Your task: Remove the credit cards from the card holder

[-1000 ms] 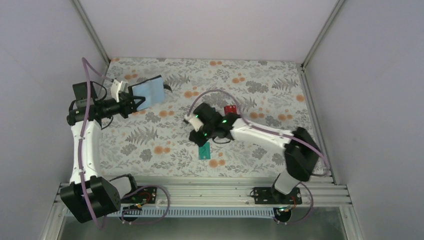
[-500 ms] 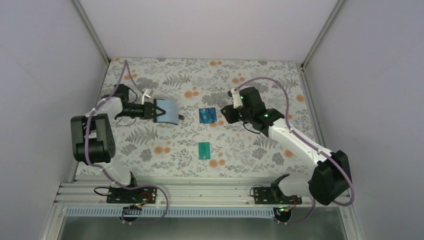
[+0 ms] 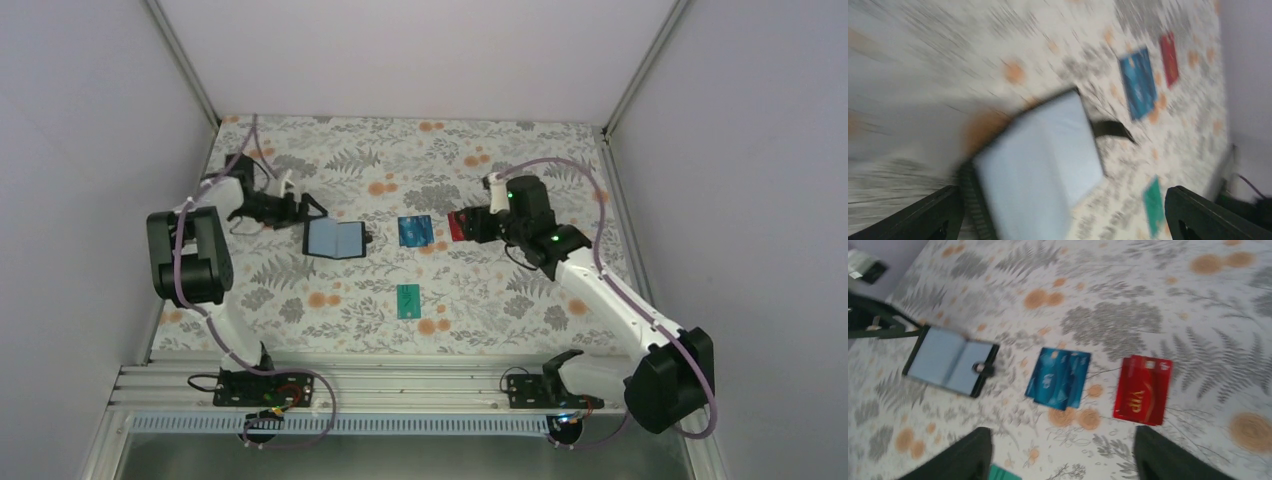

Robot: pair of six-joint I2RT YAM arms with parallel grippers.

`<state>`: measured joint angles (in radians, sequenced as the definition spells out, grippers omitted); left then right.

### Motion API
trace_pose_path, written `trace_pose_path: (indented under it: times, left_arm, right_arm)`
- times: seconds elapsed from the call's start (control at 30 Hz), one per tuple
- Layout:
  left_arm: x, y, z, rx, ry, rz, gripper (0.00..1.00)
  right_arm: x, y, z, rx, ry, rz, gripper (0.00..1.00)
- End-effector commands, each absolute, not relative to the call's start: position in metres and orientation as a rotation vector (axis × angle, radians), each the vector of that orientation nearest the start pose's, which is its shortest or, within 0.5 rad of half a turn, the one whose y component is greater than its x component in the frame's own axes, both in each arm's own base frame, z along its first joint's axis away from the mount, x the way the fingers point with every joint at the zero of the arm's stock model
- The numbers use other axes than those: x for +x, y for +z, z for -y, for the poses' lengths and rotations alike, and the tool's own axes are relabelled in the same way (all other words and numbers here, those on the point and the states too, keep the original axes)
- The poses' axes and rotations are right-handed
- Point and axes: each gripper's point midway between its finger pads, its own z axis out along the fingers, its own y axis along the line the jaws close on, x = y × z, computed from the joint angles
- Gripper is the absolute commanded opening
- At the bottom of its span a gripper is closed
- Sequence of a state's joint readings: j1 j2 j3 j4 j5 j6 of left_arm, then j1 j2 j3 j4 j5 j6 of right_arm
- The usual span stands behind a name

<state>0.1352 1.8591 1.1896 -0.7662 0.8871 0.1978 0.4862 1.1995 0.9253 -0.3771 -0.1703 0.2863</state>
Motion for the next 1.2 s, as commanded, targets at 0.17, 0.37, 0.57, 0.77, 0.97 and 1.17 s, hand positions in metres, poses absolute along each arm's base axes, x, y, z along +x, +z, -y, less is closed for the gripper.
trace_pose_path:
  times: [0.17, 0.37, 0.57, 0.77, 0.97, 1.17]
  left_arm:
    - [0.432, 0.233, -0.085, 0.162, -0.075, -2.229, 1.00]
    - [0.410, 0.224, -0.065, 0.042, -0.187, -2.080, 1.00]
    - [0.396, 0.200, -0.051, -0.101, -0.019, -1.891, 1.00]
    - [0.376, 0.168, -0.026, -0.066, -0.020, -1.789, 1.00]
    - [0.367, 0.144, -0.021, -0.028, 0.007, -1.744, 1.00]
    - [0.366, 0.166, -0.019, 0.032, 0.043, -1.577, 1.00]
  right_arm:
    - [0.367, 0.286, -0.076, 0.027, 0.480, -1.880, 0.99]
    - [0.357, 0.304, 0.006, 0.231, 0.279, -1.598, 0.99]
    - [0.332, 0.250, 0.028, 0.237, 0.096, -1.450, 0.99]
    - [0.322, 0.206, 0.023, 0.190, 0.084, -1.457, 0.99]
    - [0.346, 0.178, 0.015, 0.113, 0.088, -1.547, 0.99]
    - [0.361, 0.170, 0.012, 0.050, 0.060, -1.542, 0.99]
